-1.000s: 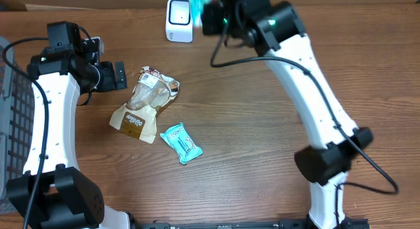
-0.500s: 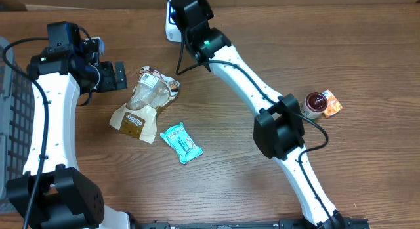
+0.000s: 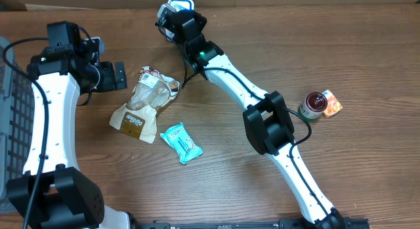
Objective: Scan the item barcode
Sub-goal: 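Lift the teal packet and hold it up to the scanner, then carry the teal packet right and drop it near the jar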
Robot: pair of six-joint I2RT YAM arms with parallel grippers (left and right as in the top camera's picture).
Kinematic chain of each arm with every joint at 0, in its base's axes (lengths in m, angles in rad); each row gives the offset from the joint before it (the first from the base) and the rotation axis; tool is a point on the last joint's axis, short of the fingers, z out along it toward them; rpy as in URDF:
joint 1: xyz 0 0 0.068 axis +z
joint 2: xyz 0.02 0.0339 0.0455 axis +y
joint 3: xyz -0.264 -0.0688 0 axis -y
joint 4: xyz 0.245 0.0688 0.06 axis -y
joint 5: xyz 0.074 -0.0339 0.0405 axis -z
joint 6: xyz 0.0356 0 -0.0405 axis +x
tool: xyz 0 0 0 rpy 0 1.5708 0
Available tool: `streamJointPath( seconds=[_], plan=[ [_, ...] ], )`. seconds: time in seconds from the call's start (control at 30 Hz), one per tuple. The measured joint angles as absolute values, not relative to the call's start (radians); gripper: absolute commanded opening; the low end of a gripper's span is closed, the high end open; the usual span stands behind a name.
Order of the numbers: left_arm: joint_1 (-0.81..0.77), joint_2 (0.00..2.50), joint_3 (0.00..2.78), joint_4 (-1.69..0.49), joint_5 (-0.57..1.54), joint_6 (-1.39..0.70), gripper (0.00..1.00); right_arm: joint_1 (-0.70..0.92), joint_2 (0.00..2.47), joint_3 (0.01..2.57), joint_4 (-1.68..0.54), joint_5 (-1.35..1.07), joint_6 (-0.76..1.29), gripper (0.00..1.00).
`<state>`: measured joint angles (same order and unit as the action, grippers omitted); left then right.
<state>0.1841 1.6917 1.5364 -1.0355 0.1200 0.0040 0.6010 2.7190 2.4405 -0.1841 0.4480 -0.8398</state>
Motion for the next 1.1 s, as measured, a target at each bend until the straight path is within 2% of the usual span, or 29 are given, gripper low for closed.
streamJointPath(
  seconds=[0.3,0.5,0.73,0.93,1.1],
  plan=[
    [0.184,1.691,1.536,-1.036,0.12,0.004,1.0,0.59,2.719,2.44,-0.187,0.448,-0.864,0.04],
    [0.184,1.691,1.536,-1.036,0.12,0.004,1.0,0.59,2.68,2.437,-0.331,0.445,-0.752,0.04],
    [0.184,1.691,1.536,-1.036,0.12,0.004,0.99,0.59,2.389,2.432,-0.686,0.366,-0.468,0.06],
    [0.184,1.692,1.536,-1.035,0.12,0.004,1.0,0.581,2.062,2.445,-1.134,0.169,-0.168,0.06],
    [0.184,1.692,1.536,-1.036,0.12,0.004,1.0,0.526,1.97,2.46,-1.497,-0.013,-0.019,0.04]
  ],
)
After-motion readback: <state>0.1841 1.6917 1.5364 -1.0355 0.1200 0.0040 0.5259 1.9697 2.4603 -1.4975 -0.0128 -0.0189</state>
